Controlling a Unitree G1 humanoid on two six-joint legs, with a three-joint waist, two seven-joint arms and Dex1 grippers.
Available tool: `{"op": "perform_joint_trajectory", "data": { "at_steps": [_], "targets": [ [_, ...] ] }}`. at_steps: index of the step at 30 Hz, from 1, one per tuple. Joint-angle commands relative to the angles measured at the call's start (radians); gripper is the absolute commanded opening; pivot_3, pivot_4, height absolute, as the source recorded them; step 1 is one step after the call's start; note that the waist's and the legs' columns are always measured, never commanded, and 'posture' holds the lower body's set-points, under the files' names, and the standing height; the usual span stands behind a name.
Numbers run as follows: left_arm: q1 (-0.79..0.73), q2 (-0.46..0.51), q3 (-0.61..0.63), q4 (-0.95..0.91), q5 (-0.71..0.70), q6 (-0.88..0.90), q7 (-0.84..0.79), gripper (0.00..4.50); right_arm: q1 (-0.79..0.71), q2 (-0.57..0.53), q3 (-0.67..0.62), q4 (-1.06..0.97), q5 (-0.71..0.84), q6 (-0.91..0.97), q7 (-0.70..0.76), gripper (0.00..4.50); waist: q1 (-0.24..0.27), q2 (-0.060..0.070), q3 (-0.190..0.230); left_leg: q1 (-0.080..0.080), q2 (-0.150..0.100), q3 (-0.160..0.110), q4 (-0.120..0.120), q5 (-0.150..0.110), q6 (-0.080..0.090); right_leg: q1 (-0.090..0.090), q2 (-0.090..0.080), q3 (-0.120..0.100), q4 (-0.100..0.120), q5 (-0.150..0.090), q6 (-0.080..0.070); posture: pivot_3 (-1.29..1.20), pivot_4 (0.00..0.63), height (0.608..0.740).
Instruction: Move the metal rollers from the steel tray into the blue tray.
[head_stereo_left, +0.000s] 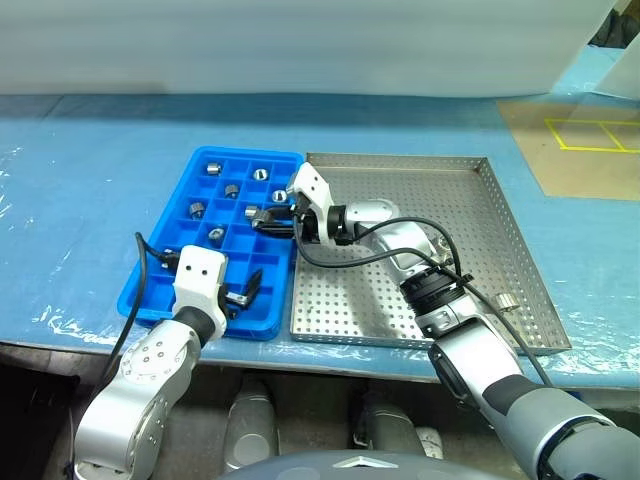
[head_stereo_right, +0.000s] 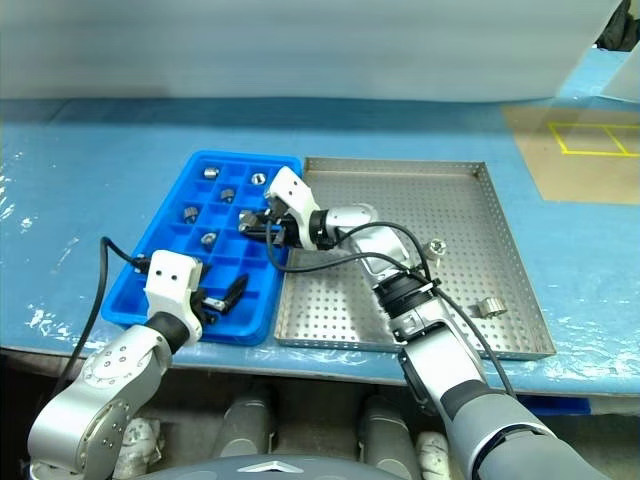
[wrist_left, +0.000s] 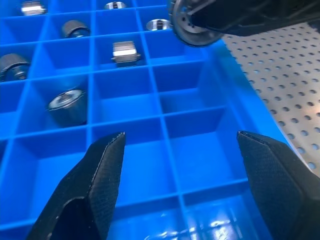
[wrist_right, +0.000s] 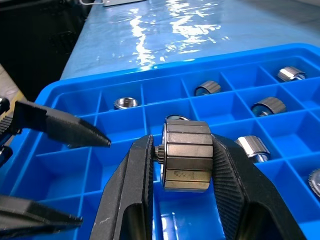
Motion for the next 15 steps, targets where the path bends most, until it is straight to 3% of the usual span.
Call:
{"op": "perform_joint_trajectory", "data": {
  "at_steps": [1,15],
  "targets": [
    [0.062,-0.013,0.038,-0.101,-0.001,0.003,0.021,3.75,-0.03,0.021,0.009,0.01,-0.008,-0.03,0.022,1.17,0.004,0.0,0.0,0.0,0.0,0.0,0.0,0.0,0.0,0.0,0.0,0.0,0.0,0.0,0.0,0.34,0.15,0.74],
    [0.214,-0.074,0.068,-0.078,0.043,-0.106,0.064,3.75,-0.048,0.126,0.04,0.097,-0.076,-0.051,0.003,1.17,0.049,0.0,0.0,0.0,0.0,0.0,-0.001,-0.002,0.002,-0.001,0.0,0.0,-0.001,0.0,0.0,0.41,0.15,0.74]
  ]
}}
